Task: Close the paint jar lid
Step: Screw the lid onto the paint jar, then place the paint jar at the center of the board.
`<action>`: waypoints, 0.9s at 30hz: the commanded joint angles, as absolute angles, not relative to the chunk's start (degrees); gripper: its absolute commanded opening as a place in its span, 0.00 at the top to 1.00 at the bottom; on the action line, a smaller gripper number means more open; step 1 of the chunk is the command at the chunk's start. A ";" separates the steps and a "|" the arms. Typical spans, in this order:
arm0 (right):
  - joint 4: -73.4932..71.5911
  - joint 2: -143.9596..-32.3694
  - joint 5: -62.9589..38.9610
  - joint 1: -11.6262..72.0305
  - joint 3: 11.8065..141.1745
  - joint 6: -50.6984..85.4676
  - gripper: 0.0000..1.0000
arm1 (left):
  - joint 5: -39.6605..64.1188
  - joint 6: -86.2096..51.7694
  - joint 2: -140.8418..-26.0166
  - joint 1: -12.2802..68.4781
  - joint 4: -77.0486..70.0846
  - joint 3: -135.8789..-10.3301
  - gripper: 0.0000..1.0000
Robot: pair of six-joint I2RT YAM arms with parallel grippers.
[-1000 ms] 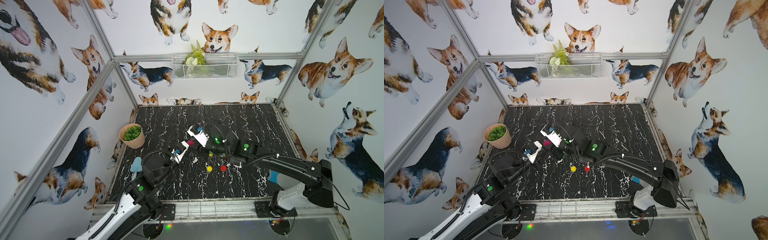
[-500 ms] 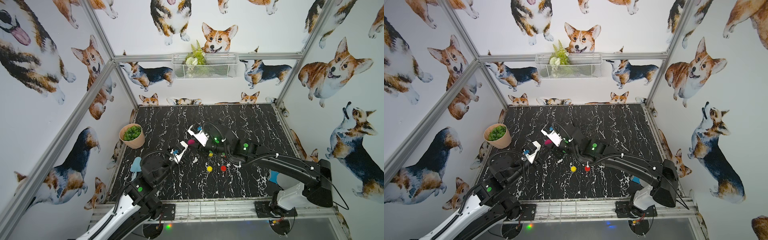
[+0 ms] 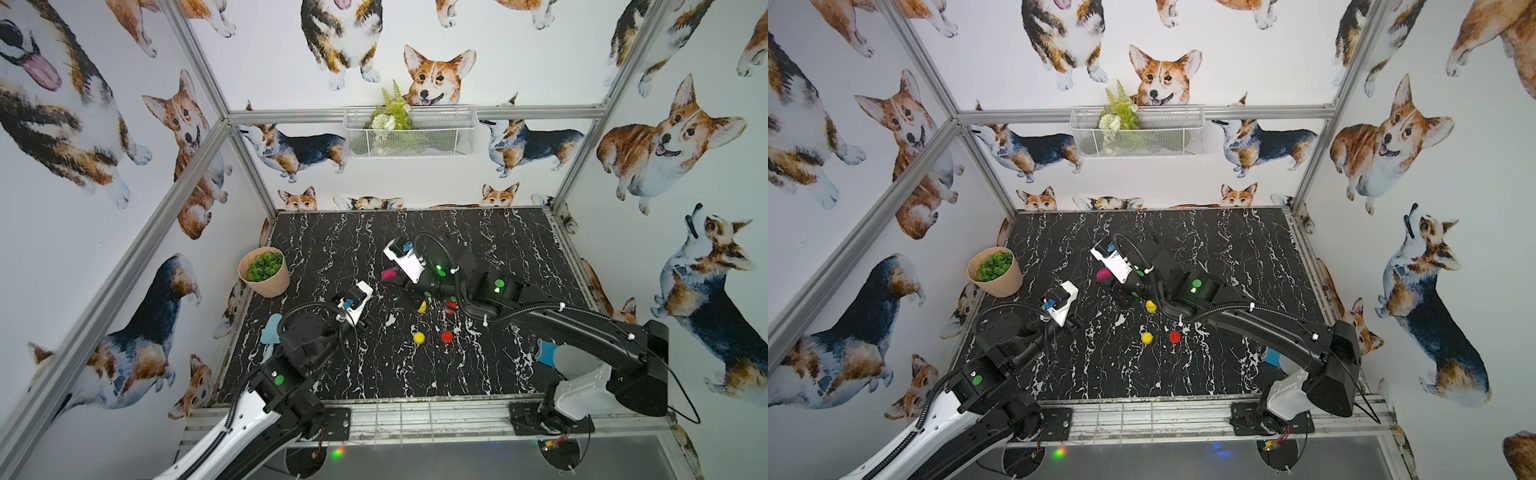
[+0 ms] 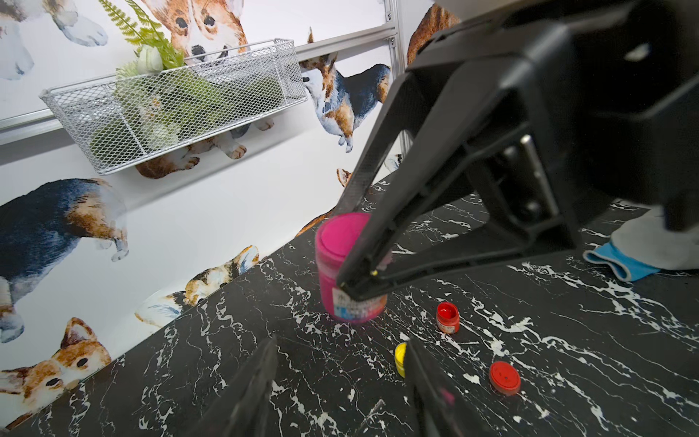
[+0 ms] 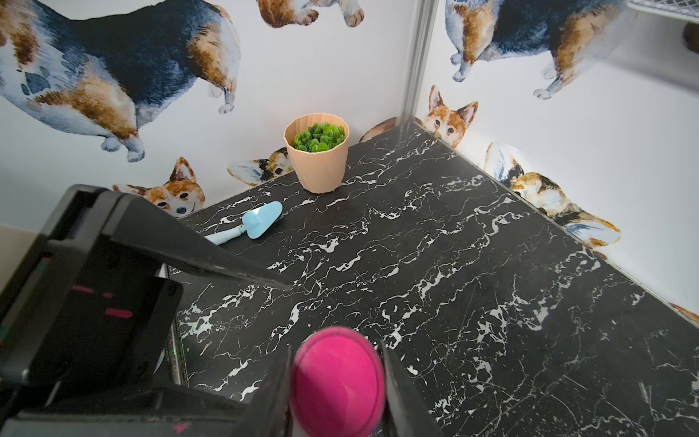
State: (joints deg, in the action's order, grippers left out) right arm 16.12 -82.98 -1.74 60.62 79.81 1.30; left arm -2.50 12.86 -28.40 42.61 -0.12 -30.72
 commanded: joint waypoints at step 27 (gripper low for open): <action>11.32 -76.84 7.09 21.07 51.35 7.47 0.66 | -5.74 -7.21 -28.55 42.62 0.45 -29.82 0.00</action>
